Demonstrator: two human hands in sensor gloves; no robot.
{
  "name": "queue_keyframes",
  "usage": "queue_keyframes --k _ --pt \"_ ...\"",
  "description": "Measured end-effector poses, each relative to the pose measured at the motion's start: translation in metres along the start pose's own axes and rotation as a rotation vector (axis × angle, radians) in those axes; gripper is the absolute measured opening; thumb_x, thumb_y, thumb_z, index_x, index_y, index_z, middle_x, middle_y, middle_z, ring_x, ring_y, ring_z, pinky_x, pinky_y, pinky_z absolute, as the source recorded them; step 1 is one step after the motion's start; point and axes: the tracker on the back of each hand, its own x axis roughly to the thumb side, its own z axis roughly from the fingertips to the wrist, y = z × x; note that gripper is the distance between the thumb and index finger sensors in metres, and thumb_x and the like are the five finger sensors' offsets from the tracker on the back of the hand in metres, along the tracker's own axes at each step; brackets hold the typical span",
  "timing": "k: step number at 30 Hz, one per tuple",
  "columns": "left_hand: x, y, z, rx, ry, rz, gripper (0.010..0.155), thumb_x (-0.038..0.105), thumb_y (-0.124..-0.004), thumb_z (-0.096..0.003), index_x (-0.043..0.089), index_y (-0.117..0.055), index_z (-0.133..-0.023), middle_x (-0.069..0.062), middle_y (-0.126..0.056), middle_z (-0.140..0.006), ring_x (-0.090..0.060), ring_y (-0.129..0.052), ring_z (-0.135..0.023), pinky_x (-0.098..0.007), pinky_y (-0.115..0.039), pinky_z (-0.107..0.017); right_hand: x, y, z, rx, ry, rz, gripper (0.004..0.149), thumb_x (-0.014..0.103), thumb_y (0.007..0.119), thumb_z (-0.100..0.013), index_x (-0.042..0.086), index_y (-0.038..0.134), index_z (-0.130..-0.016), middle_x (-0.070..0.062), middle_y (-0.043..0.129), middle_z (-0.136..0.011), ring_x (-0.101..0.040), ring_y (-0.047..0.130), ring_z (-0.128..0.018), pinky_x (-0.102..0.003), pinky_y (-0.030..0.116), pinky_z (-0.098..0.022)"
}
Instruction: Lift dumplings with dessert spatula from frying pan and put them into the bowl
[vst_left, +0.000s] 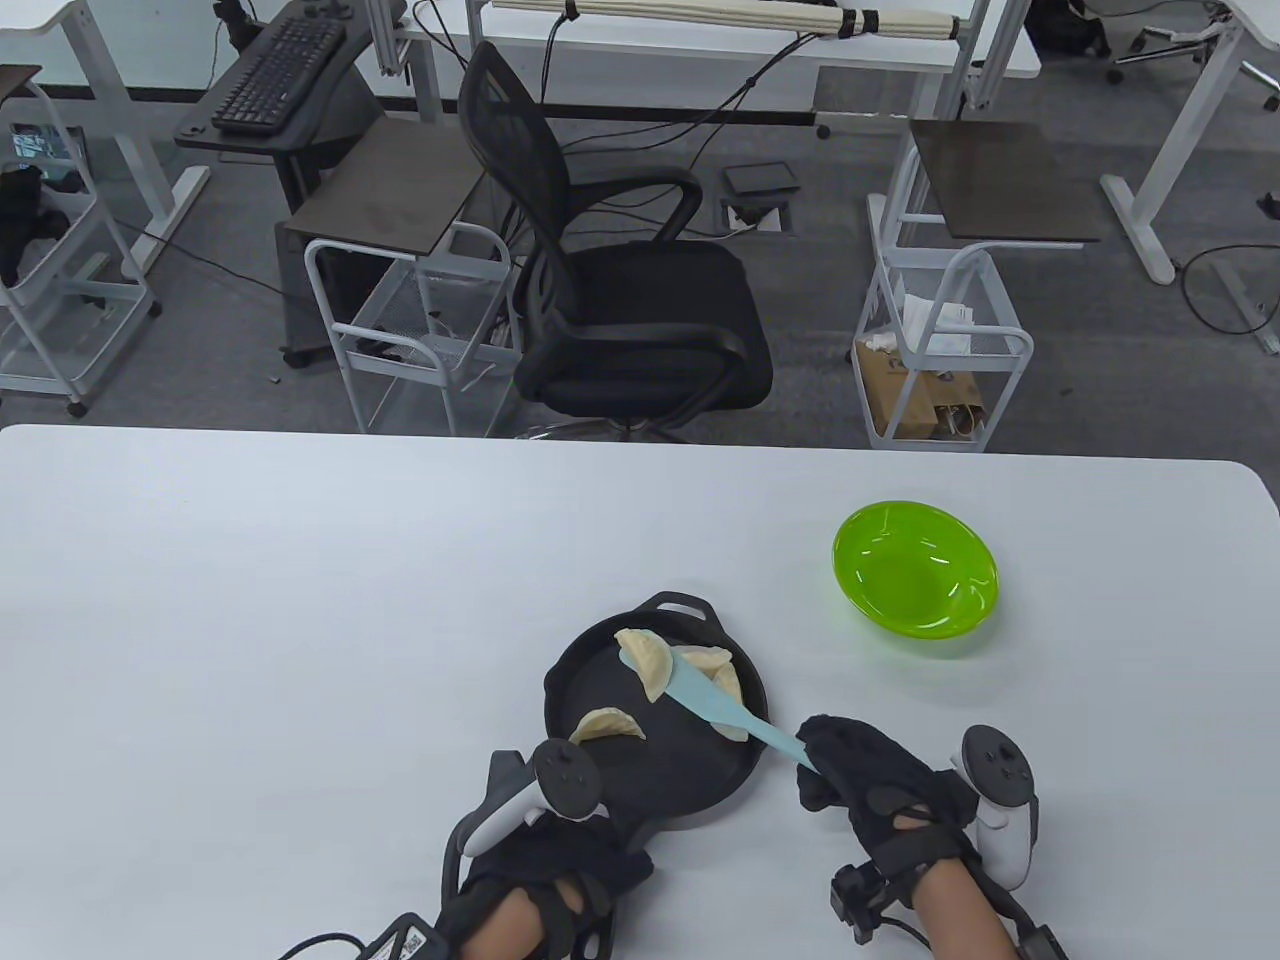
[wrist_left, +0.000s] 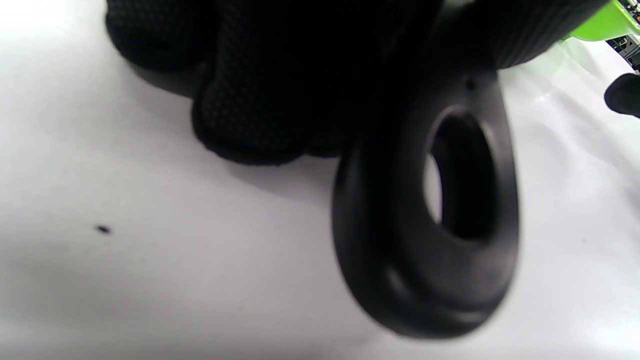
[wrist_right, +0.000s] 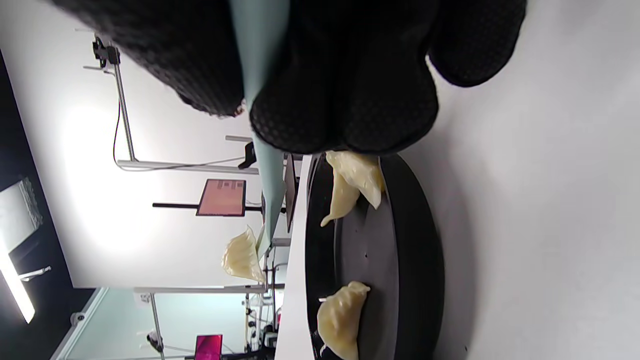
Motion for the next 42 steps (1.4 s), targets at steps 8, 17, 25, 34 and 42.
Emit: queue_keyframes --k 8,17,25,34,42 --pt "0.0 0.0 -0.001 -0.005 -0.001 0.003 0.069 0.069 -0.071 -0.0463 0.022 -0.066 -0.096 0.007 -0.104 -0.06 -0.021 -0.102 -0.044 -0.048 -0.078 -0.049 -0.003 -0.011 0.003 -0.114 0.013 -0.1 0.049 0.035 0.078 -0.058 0.008 0.067 -0.098 -0.012 0.092 -0.075 -0.041 0.088 -0.064 -0.065 0.058 -0.067" --pt "-0.001 0.0 -0.001 -0.003 -0.001 0.003 0.068 0.069 -0.071 -0.0462 0.022 -0.066 -0.096 0.007 -0.104 -0.059 -0.021 -0.102 -0.044 -0.048 -0.078 -0.049 -0.01 -0.022 0.004 -0.191 0.031 -0.201 0.052 0.035 0.074 -0.059 0.009 0.06 -0.101 -0.012 0.087 -0.082 -0.041 0.084 -0.071 -0.064 0.056 -0.069" --pt "-0.001 0.0 -0.002 -0.005 -0.001 0.005 0.068 0.069 -0.071 -0.0463 0.022 -0.066 -0.096 0.008 -0.104 -0.059 -0.021 -0.102 -0.044 -0.048 -0.078 -0.049 -0.013 -0.029 0.004 -0.224 0.015 -0.269 0.055 0.036 0.072 -0.059 0.01 0.053 -0.104 -0.013 0.081 -0.089 -0.042 0.079 -0.077 -0.065 0.054 -0.07" --pt "-0.002 0.0 -0.002 -0.009 -0.003 0.012 0.068 0.069 -0.071 -0.0461 0.023 -0.066 -0.096 0.008 -0.104 -0.059 -0.021 -0.102 -0.044 -0.048 -0.078 -0.048 -0.014 -0.035 0.002 -0.238 -0.016 -0.304 0.058 0.036 0.071 -0.06 0.011 0.047 -0.106 -0.014 0.075 -0.095 -0.042 0.075 -0.083 -0.065 0.052 -0.071" --pt "-0.002 0.0 -0.002 -0.01 -0.004 0.018 0.068 0.069 -0.071 -0.0462 0.023 -0.066 -0.096 0.008 -0.104 -0.059 -0.021 -0.102 -0.043 -0.047 -0.078 -0.048 -0.016 -0.042 0.001 -0.252 -0.029 -0.324 0.06 0.036 0.07 -0.06 0.012 0.043 -0.108 -0.014 0.071 -0.099 -0.043 0.071 -0.087 -0.065 0.05 -0.072"
